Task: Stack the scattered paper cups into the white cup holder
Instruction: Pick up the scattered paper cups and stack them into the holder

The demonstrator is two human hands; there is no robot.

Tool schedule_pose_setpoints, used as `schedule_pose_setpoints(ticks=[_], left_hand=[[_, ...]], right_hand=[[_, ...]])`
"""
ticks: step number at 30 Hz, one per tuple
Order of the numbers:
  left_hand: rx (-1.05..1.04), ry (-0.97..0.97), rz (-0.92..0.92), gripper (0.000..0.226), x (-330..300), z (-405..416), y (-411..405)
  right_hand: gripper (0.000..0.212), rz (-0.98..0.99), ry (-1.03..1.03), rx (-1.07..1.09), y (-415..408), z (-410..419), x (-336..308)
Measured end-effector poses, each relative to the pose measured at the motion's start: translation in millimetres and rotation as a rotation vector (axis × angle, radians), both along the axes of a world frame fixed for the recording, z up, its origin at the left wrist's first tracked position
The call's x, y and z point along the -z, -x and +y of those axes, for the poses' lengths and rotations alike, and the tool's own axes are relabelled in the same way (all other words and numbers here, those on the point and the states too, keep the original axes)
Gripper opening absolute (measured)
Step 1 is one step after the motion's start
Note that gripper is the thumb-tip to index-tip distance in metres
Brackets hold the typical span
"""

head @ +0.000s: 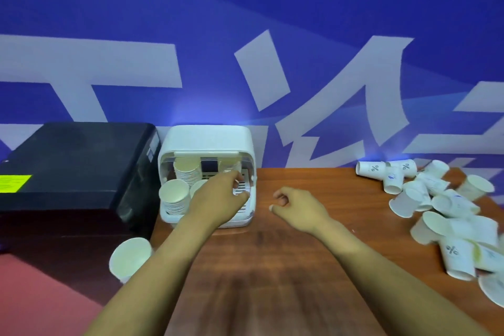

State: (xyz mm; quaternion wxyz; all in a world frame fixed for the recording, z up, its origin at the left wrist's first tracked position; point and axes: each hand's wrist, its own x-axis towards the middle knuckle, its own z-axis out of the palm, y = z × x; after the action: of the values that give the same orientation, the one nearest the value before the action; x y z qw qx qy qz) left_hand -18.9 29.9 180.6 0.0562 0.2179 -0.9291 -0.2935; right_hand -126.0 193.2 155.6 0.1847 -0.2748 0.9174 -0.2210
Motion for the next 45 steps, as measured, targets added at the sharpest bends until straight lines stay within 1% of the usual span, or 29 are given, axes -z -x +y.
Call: schedule_pose_setpoints(ticks=[4, 9, 14, 17, 20, 25, 28, 34, 40, 45], left_hand=[[-0.004, -0.025, -0.007, 0.034, 8.2, 61.0, 31.4], [0.013, -0.067, -0.04, 0.035, 30.8, 179.2, 85.4], [0.063, -0.083, -0.117, 0.041, 48.5, 289.1, 145.5], [0.091, -0.097, -0.174, 0.047, 55.7, 342.2, 174.2], [0.111, -0.079, -0.22, 0.052, 60.9, 378.7, 202.1], [0.143, -0.029, -0.297, 0.063, 71.3, 420.0, 243.9], [0.168, -0.022, -0.321, 0.069, 79.9, 439.1, 267.1], [0.192, 0.01, -0.353, 0.081, 107.6, 467.8, 309.2], [0.174, 0.07, -0.409, 0.09, 129.0, 475.2, 330.2], [0.227, 0.142, -0.424, 0.088, 139.8, 475.0, 341.1]], right_hand=[[0.033, -0.02, 0.03, 0.001, 29.4, 61.2, 5.0], [0.036, -0.049, -0.015, 0.02, 93.0, 188.3, 23.2], [0.034, -0.076, -0.009, 0.086, 152.8, 302.9, 41.7], [0.033, -0.098, -0.039, 0.116, 178.9, 353.0, 52.2], [0.032, -0.096, -0.079, 0.13, 202.5, 388.4, 58.8], [0.035, -0.045, -0.188, 0.136, 233.3, 428.5, 78.6], [0.039, -0.016, -0.233, 0.088, 245.2, 445.0, 90.6], [0.042, 0.039, -0.261, 0.015, 262.4, 461.8, 111.2], [0.041, 0.099, -0.248, -0.034, 270.8, 460.6, 127.4], [0.038, 0.124, -0.264, -0.051, 275.0, 456.2, 139.5]])
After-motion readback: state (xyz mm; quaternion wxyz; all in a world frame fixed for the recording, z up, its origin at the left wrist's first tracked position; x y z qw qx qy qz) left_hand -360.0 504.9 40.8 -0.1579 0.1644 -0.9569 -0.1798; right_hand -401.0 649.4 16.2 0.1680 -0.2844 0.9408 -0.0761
